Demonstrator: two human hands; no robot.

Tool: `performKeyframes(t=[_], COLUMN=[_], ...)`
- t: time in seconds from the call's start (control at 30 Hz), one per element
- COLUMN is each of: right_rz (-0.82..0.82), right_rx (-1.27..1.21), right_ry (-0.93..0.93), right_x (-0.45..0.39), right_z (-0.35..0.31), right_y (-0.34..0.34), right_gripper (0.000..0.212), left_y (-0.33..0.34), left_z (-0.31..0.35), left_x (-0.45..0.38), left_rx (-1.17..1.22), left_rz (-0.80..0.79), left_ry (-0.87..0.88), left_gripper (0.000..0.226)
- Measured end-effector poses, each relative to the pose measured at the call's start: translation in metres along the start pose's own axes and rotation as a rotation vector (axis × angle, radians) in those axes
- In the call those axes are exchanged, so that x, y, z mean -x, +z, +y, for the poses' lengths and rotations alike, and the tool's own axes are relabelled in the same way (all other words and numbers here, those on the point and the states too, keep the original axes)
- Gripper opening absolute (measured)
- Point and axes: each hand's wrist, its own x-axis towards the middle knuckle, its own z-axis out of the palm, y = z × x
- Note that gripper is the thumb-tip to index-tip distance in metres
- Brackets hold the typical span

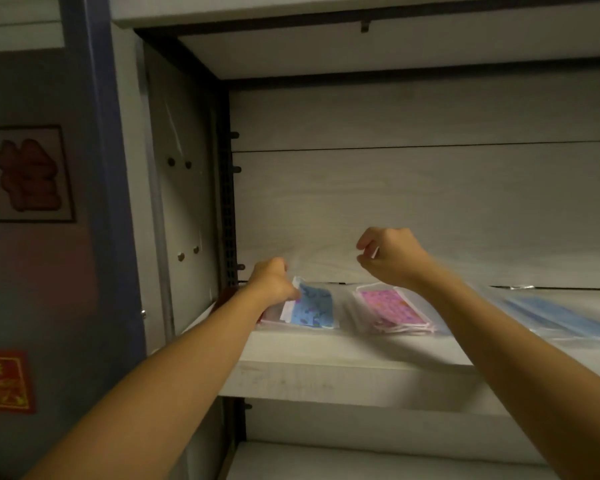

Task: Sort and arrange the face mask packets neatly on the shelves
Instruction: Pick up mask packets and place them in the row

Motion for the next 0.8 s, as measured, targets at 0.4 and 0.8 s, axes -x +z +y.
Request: performKeyframes(t=[0.4, 0.8], right_rz=[-0.053, -0.096], right_rx=[0.062, 0.193], right_ry=[0.064, 0.265], right_x=[0.020, 0.072], right_z=[-0.004, -0.014], right_y=[-0.011, -0.016], right_gripper=[0.023, 0.026], left_y=[-0.007, -0.008], left_z=[0.008, 0.030], left_x=[0.002, 0.028], left_rx=[-0.411, -0.196], left_rz=[0.010, -0.059], left_ry=[0.207, 0.501], left_gripper=[0.054, 0.038])
